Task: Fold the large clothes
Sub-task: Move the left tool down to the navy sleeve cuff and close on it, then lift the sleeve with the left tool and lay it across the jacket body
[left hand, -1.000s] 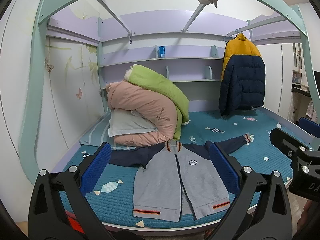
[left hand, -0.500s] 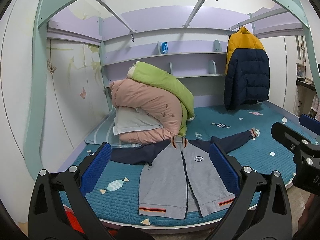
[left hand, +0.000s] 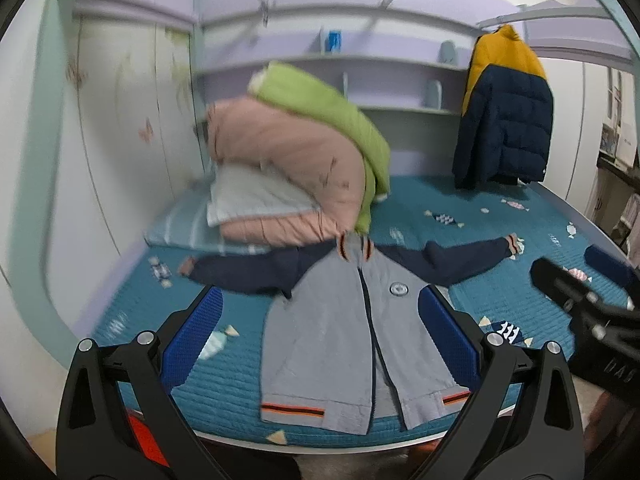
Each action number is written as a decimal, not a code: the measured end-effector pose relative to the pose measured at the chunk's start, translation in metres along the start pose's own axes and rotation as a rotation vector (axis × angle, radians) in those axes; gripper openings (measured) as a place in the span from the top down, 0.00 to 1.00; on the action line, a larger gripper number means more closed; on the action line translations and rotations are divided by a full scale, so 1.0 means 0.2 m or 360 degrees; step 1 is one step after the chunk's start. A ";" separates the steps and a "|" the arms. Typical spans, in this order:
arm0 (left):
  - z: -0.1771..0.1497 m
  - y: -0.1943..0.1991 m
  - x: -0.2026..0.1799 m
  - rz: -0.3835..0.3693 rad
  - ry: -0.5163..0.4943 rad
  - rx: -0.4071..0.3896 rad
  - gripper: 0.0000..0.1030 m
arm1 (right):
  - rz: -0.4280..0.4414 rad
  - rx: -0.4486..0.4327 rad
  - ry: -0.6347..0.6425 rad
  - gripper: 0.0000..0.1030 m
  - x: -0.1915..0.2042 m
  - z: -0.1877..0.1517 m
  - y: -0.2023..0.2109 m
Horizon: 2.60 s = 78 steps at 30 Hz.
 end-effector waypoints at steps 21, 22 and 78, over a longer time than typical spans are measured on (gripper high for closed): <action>-0.63 -1.43 0.94 0.0284 0.0225 0.0516 0.05 | 0.0125 0.0430 0.0035 0.07 0.27 -0.57 -1.45; -0.66 -1.49 1.03 0.0328 0.0231 0.0525 0.05 | 0.0126 0.0429 0.0048 0.07 0.28 -0.59 -1.49; -0.02 -2.04 -0.10 -0.0437 0.0018 0.0199 0.93 | -0.0088 0.0400 -0.0255 0.16 -0.73 -0.69 -1.76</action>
Point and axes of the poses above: each gripper's, at about its wrist camera, not at the fingertips, and y roughly against the way its jaws point, x to its left, z to its top, the point moved 5 cm from there along -y, roughly the way its jaws point, and after that the axes turned 14 degrees about -x, right-handed, at the moved point
